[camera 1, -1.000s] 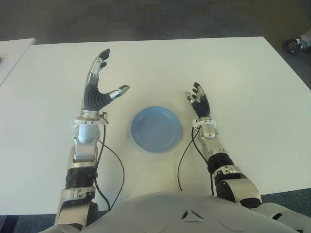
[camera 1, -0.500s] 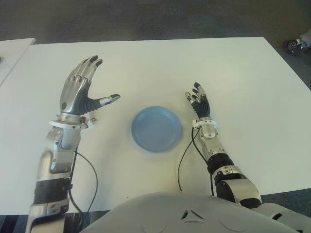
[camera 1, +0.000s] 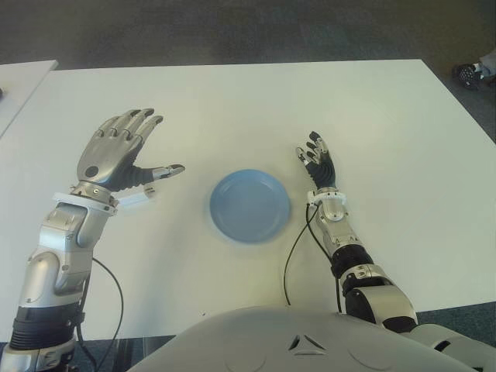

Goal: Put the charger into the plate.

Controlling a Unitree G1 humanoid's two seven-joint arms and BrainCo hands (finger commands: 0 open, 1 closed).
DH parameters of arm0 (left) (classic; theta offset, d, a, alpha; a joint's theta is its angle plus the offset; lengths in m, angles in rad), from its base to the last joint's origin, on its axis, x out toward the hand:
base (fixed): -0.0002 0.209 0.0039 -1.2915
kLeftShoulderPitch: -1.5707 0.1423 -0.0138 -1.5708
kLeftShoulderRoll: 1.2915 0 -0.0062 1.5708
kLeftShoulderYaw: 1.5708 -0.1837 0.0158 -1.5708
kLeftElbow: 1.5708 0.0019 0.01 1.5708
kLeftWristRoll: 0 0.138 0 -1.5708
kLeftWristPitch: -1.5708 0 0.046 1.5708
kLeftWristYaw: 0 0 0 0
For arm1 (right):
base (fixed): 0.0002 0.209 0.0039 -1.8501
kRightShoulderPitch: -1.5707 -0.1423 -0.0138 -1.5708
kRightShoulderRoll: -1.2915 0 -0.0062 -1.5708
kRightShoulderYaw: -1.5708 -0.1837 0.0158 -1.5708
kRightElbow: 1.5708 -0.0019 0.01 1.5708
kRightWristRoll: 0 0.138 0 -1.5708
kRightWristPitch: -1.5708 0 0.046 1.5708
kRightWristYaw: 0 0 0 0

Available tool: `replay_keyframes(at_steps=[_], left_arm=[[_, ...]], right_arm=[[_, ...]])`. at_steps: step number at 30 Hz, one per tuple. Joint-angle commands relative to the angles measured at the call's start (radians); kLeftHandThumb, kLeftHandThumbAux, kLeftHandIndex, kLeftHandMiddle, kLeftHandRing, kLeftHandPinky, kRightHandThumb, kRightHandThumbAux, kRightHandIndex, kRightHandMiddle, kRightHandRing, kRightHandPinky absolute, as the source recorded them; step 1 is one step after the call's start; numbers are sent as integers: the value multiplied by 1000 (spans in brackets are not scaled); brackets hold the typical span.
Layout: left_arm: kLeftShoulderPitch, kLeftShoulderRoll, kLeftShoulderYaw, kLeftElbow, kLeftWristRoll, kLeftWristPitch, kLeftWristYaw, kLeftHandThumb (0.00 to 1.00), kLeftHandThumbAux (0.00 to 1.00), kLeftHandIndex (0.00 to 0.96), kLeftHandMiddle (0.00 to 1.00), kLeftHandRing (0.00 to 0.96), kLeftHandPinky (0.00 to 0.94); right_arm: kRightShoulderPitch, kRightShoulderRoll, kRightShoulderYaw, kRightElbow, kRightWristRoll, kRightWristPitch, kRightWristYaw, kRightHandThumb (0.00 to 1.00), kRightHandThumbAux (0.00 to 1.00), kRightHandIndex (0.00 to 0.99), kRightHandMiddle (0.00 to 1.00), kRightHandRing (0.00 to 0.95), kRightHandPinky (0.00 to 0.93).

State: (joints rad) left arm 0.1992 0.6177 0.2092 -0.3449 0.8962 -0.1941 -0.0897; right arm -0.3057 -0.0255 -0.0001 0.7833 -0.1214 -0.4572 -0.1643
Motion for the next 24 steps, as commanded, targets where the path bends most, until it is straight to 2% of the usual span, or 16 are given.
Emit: replay_keyframes(at_steps=[1,17,24], left_arm=[[25,36,-12,-8,11,16,-45,282,84,0,0,0,0],[56,163,-10,6,-11,7,-139,346,65,0,0,0,0],[55,194,-15,8,-70,29,-249,365,65,0,0,0,0]], right_arm=[[40,2,2,36,-2,45,1,291,583,35,100,105,149],[44,0,2,18,7,69,15,280,581,32,101,110,147],[45,-1,3,11,7,79,15,274,582,28,98,106,139]])
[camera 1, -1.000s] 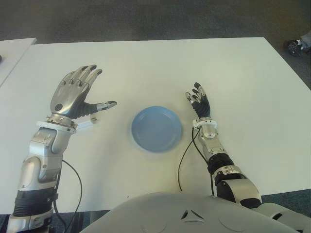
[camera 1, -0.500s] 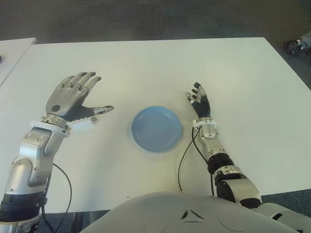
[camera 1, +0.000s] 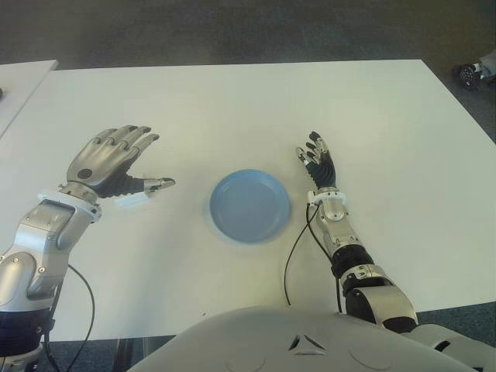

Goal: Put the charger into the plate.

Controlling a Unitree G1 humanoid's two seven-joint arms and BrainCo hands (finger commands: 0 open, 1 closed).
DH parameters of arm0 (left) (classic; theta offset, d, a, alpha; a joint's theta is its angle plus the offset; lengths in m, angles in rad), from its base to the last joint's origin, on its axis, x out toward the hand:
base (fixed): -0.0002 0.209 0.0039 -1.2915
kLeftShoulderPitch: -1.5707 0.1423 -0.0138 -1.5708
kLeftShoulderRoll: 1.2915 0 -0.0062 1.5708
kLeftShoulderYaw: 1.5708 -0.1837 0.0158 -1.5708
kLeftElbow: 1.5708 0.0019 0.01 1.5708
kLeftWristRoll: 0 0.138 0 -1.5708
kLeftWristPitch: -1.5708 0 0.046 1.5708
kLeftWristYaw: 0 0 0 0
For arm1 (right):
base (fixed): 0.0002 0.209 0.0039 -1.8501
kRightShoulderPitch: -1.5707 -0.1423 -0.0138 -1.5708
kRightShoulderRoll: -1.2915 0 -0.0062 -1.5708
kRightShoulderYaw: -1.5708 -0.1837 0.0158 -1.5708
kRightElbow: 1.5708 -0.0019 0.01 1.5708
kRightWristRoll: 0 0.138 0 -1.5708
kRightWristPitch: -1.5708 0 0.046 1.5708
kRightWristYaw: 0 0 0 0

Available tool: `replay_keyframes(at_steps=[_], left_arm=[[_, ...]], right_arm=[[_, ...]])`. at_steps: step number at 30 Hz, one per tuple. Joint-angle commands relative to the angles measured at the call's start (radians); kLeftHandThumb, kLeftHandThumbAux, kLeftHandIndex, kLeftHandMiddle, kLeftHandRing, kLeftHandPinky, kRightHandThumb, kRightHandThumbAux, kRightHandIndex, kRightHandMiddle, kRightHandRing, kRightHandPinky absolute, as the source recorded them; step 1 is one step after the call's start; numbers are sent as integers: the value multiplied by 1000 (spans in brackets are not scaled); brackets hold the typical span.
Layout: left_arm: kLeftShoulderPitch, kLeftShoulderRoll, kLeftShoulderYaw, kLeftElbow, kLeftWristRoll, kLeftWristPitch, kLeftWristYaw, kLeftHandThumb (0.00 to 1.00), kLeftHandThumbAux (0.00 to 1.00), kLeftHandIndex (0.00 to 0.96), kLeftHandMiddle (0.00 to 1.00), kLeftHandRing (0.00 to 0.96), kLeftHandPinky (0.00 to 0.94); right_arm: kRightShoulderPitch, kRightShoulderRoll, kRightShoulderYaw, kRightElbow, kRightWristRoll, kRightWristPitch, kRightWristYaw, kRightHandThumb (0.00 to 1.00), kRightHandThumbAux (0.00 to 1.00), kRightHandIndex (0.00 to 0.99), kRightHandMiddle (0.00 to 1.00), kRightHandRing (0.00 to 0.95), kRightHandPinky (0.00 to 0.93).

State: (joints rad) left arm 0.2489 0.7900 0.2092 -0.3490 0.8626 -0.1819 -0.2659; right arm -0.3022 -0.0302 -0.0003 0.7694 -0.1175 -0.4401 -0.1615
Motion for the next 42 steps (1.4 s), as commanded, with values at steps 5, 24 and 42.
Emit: replay_keyframes(at_steps=[5,24,42], left_arm=[[-11,35,-31,38,-58,26,-115,369,62,0,0,0,0],[-77,48,-117,210,-80,-16,-75,335,50,0,0,0,0],[-395,-8,-367,1038,42,-175,373,359,99,0,0,0,0]], right_arm=[[43,3,3,20,3,65,14,272,584,25,97,105,134],[49,0,-3,7,9,69,19,272,580,16,101,108,137],[48,0,-11,11,16,59,25,274,580,16,110,116,139]])
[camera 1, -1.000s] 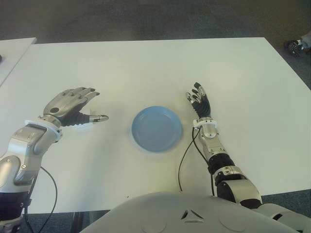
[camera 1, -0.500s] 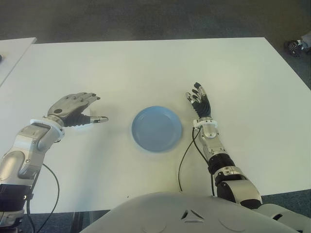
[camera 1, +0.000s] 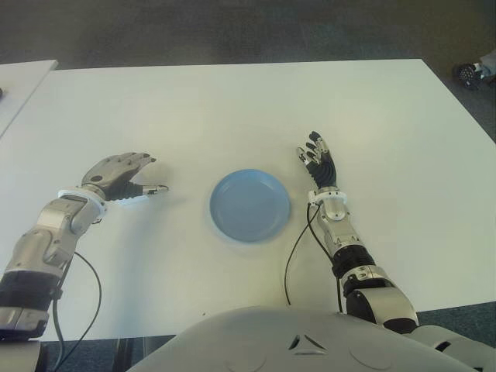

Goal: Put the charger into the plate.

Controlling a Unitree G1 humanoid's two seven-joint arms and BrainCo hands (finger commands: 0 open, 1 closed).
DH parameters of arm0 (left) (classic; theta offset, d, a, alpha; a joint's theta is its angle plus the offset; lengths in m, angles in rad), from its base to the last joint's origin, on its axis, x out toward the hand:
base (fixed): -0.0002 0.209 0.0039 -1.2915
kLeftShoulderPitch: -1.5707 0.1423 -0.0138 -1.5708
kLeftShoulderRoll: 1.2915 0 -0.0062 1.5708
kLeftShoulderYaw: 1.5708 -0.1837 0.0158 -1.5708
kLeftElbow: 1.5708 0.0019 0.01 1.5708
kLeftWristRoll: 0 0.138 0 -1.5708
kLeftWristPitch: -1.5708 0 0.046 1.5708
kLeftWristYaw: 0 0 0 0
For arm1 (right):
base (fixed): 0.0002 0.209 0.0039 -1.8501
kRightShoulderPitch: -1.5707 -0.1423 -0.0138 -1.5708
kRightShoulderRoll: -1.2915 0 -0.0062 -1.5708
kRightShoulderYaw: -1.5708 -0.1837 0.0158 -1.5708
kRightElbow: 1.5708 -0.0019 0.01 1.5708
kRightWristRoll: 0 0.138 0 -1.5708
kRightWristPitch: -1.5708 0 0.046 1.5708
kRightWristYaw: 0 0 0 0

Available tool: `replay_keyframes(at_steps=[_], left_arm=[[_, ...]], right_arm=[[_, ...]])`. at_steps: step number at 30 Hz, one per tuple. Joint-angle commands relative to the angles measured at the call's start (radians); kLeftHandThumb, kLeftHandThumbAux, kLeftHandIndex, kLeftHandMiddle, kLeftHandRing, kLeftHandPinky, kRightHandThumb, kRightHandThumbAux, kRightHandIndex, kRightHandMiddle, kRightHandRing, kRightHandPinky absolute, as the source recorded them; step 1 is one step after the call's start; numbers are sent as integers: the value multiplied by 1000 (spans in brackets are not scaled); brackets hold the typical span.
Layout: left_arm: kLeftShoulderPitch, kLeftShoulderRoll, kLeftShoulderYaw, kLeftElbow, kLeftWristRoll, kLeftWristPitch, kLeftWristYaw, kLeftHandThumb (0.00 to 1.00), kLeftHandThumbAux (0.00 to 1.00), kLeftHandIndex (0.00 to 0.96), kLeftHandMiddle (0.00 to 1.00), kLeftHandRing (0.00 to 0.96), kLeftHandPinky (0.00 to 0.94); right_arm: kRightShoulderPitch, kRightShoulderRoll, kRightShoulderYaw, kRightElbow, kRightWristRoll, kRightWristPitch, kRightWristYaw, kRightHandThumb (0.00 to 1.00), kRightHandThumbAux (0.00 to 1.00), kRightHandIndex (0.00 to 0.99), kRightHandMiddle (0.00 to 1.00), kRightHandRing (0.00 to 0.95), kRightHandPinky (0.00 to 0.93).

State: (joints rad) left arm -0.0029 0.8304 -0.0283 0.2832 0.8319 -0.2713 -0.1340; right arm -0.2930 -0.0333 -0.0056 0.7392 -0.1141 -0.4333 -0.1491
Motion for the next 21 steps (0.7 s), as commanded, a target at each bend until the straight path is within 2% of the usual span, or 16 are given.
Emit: replay_keyframes(at_steps=[1,5,10,21], left_arm=[[-140,-45,-130,397,66,-90,244,360,102,0,0,0,0],[-150,-34,-150,416,53,-111,276,363,110,0,0,0,0],[-190,-27,-199,497,49,-136,346,357,115,0,0,0,0],[-247,-24,-303,644,51,-145,509,338,127,0,0,0,0]], right_arm=[[39,4,-6,41,13,50,13,274,581,16,110,117,141],[39,4,-6,41,14,45,15,271,589,15,113,121,149],[39,4,-8,43,16,36,20,270,604,14,120,130,156],[41,3,-14,45,11,12,24,261,617,12,133,144,163]])
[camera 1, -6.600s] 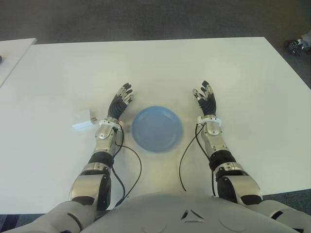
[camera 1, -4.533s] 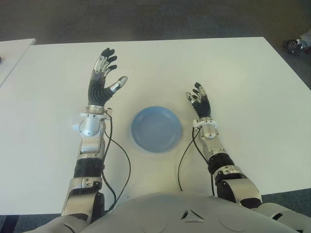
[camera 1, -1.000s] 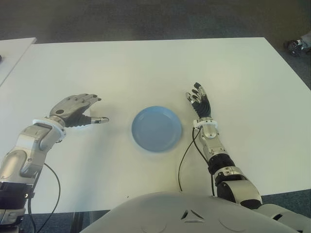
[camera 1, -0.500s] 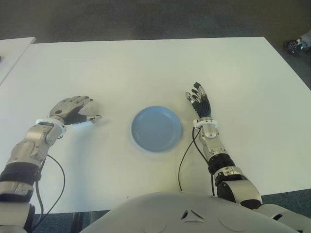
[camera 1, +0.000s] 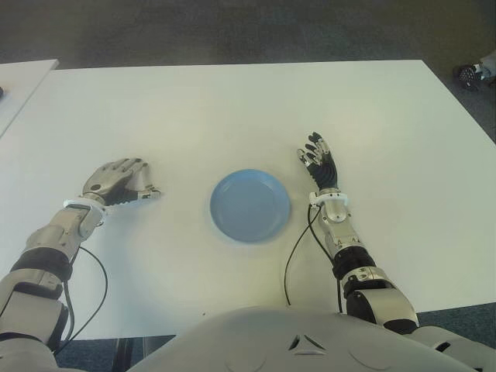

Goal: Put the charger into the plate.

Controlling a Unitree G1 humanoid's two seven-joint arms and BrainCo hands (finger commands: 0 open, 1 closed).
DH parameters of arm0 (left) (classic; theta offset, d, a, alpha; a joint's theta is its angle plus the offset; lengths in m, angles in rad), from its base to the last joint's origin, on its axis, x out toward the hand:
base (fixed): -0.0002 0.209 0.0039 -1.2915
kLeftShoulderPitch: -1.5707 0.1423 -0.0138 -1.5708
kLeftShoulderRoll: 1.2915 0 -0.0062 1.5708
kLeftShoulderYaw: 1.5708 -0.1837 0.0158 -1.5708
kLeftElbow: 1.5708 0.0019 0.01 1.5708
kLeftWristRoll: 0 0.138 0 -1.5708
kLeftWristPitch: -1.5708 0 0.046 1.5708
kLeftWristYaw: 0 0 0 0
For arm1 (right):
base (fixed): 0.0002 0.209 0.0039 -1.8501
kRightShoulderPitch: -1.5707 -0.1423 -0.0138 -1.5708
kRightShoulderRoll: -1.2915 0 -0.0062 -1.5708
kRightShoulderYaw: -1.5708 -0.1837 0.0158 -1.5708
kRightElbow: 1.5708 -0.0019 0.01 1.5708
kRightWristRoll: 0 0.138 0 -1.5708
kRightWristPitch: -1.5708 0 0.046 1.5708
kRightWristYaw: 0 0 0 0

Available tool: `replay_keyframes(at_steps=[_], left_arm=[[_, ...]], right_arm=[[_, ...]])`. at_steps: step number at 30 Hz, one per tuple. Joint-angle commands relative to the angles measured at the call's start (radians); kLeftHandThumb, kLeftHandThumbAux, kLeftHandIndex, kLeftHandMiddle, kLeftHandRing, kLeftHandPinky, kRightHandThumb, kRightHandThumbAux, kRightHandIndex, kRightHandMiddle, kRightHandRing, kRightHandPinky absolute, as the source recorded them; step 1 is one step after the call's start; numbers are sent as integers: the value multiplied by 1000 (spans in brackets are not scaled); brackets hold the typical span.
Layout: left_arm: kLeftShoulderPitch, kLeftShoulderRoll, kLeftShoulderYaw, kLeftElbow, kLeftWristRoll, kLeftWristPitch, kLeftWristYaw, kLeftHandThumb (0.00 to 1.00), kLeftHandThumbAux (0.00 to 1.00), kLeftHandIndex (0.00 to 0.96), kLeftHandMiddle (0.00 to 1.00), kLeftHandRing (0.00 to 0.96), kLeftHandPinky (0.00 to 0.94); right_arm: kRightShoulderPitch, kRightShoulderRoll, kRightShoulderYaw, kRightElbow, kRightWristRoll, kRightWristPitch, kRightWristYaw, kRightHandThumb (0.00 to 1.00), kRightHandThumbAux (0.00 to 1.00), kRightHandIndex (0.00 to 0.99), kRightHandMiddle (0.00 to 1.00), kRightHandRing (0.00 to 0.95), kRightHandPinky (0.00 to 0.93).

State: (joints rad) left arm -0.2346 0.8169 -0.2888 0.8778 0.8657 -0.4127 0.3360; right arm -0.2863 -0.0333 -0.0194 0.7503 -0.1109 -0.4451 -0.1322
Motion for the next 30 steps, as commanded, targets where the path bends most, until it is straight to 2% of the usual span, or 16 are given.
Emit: replay_keyframes(at_steps=[1,9,16,24,26,30], left_arm=[[-17,-11,-52,62,22,0,65,338,127,0,0,0,0],[-18,-12,-110,131,31,28,196,338,118,0,0,0,0],[-12,-3,-138,143,20,44,232,325,110,0,0,0,0],[48,44,-145,39,14,74,187,299,101,0,0,0,0],[101,77,-130,-60,3,90,142,286,103,0,0,0,0],[163,111,-110,-182,-10,126,77,269,109,0,0,0,0]], right_arm=[[35,2,-1,33,9,23,8,261,617,11,133,144,163],[38,-1,-4,29,11,19,17,255,611,6,133,147,168],[39,-4,-5,27,9,21,21,245,597,3,133,152,175],[41,-5,-4,21,9,26,25,231,595,0,134,151,172],[41,-5,-5,20,11,27,26,229,597,0,135,151,168],[41,-4,-7,21,11,27,26,225,601,0,138,153,165]])
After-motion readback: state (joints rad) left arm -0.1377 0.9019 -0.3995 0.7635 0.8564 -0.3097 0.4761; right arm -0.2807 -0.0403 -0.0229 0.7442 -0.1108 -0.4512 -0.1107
